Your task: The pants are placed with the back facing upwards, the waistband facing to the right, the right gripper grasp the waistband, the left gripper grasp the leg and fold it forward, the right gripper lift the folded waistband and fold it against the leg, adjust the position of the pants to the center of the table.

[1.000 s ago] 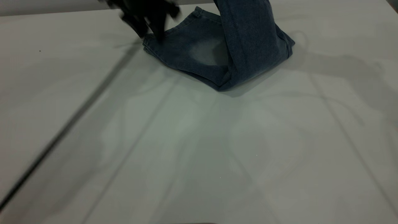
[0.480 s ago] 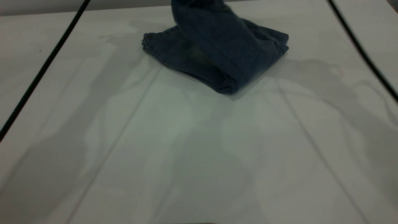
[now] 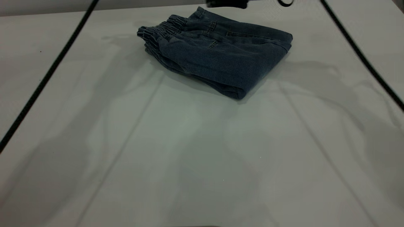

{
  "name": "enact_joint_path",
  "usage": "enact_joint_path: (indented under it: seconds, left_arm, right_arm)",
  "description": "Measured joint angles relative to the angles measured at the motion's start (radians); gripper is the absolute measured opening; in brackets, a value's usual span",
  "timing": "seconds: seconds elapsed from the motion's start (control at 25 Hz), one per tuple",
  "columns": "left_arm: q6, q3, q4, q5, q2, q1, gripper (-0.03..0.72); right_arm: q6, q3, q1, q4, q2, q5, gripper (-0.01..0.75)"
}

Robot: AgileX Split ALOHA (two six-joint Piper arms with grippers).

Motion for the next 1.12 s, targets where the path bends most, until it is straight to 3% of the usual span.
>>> enact_joint_path:
  seconds: [0.32,0.52,0.68,0.88,1.12]
  left_arm:
    - [0.462,-0.001,0.000,0.065,0.023,-0.115,0.343]
    - [0.726,-0.001,-0.001,0.049,0.098,-0.210,0.343]
    - [0.869,-0.001,-0.001,-0.006,0.184,-0.255,0.343]
    - [0.817,-0.009,0.002,-0.071,0.262,-0.270,0.343]
    - [0.476,-0.020,0.017,-0.060,0.274,-0.272,0.343]
  right_arm:
    - [0.283,0.000,-0.191,-0.378,-0.063,-0.090,0.620]
    - [0.588,0.000,-0.280,-0.673,-0.085,-0.077,0.591]
    - [0.713,0.000,-0.313,-0.834,-0.085,-0.041,0.586]
    - [0.735,0.000,-0.313,-0.896,-0.085,-0.029,0.586]
    - [0.738,0.000,-0.313,-0.906,-0.085,-0.039,0.586]
